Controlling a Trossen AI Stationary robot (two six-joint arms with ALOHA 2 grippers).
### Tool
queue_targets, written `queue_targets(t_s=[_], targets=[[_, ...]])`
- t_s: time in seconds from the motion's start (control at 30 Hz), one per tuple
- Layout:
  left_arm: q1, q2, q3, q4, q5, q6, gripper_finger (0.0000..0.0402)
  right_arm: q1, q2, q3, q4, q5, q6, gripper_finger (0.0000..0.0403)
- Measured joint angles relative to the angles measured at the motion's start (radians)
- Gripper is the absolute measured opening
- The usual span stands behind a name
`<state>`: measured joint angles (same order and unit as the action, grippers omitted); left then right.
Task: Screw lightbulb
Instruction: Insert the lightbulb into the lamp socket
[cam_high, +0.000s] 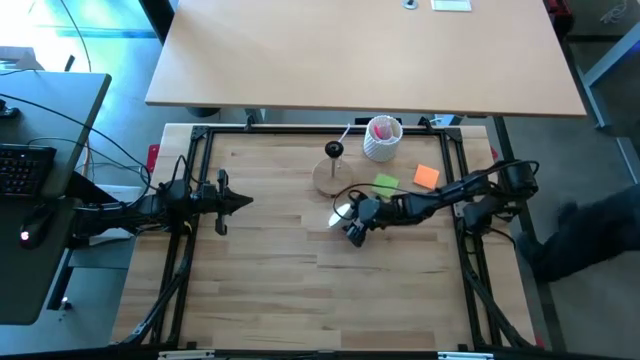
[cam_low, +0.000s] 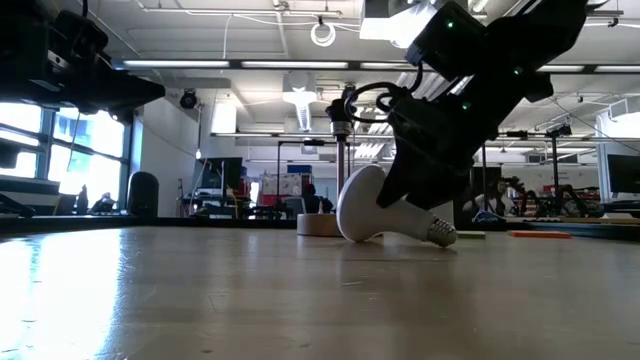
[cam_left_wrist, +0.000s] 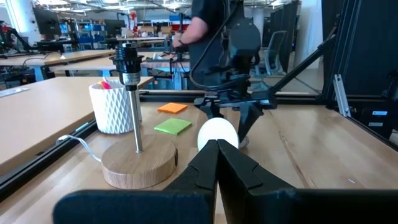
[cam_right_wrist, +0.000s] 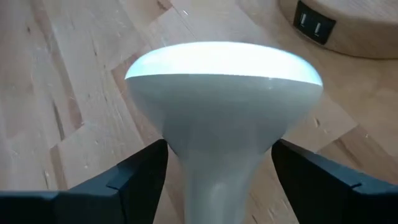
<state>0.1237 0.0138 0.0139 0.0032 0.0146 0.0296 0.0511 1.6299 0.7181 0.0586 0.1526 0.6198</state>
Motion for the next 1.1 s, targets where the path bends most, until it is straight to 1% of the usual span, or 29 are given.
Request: queue_targets(t_s=[0.13, 0.4, 0.5, 0.57, 0.8, 1.0, 1.1], targets=[[0.000, 0.000, 0.000, 0.000, 0.000, 0.000, 0.0000, -0.012, 0.011, 0.000, 0.003, -0.026, 0.000, 0.0264], [0.000, 0.000, 0.000, 0.000, 0.000, 0.000, 0.0000, -0.012, 0.034, 0.000, 0.021, -0.012, -0.018, 0.0255], [0.000, 0.000, 0.000, 0.000, 0.000, 0.000, 0.0000, -0.012, 0.034, 0.000, 0.021, -0.007, -0.018, 0.0243], [0.000, 0.000, 0.000, 0.000, 0.000, 0.000, 0.0000, -0.012, 0.034, 0.000, 0.021, -0.007, -0.018, 0.0228], [0.000, 0.000, 0.000, 0.000, 0.000, 0.000, 0.0000, -0.012, 0.034, 0.000, 0.020, -0.003, -0.018, 0.0157], [0.000, 0.000, 0.000, 0.000, 0.000, 0.000, 0.0000, -0.012, 0.034, 0.000, 0.020, 0.005, -0.026, 0.0152], [0.000, 0.000, 0.000, 0.000, 0.000, 0.000, 0.0000, -0.012, 0.034, 0.000, 0.022, 0.030, -0.033, 0.0152]])
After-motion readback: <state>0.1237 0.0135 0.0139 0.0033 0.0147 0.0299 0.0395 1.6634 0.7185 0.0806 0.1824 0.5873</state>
